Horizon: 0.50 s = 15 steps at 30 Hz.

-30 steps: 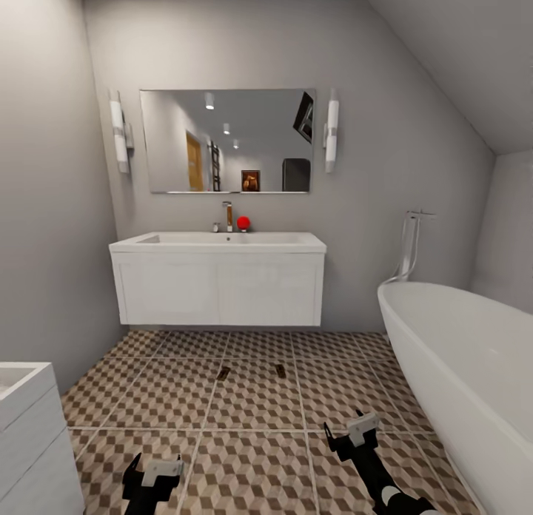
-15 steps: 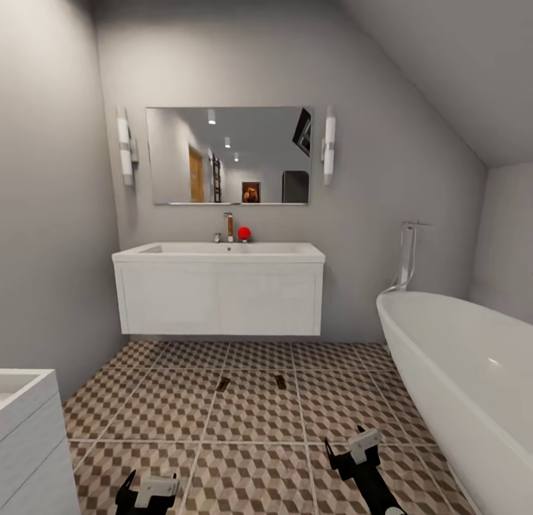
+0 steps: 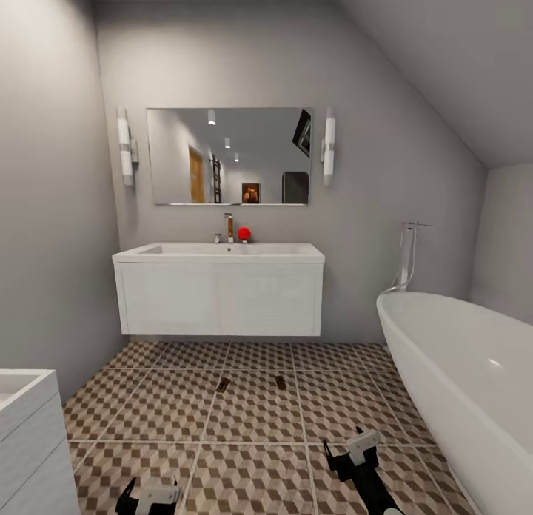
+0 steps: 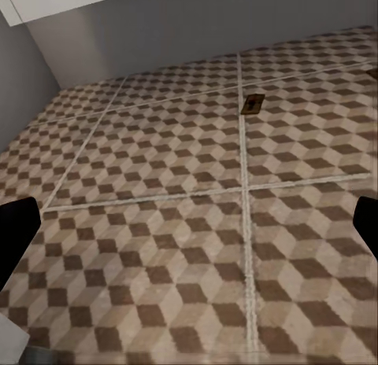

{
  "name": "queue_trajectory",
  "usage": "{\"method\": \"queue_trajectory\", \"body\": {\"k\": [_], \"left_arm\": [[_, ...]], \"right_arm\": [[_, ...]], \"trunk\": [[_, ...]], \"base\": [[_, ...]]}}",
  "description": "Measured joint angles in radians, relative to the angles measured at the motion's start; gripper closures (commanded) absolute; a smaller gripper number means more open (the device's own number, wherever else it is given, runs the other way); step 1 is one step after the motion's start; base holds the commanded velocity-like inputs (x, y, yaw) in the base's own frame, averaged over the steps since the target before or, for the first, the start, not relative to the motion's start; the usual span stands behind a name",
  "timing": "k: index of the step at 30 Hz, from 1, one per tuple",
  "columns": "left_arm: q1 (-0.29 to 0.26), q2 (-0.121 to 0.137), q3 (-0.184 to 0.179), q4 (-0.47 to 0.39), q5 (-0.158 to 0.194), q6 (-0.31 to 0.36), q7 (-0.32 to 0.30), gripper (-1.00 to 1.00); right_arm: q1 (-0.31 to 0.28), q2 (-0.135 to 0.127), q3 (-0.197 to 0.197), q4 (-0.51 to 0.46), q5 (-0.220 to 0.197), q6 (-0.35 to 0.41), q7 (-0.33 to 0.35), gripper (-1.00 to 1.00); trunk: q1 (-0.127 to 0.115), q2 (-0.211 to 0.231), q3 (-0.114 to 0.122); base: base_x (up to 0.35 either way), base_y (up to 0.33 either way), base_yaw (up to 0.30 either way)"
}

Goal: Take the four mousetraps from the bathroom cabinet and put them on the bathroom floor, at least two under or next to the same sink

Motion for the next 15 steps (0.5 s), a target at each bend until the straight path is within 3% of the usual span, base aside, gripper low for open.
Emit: {"method": "queue_trajectory", "body": {"k": [15], "left_arm": [[0.016, -0.011, 0.000, 0.000, 0.001, 0.002, 0.000, -1.00]], "right_arm": [[0.001, 0.000, 0.000, 0.000, 0.000, 0.008, -0.001, -1.00]], "trunk": [[0.000, 0.000, 0.000]], "base": [[0.000, 0.000, 0.000]]}}
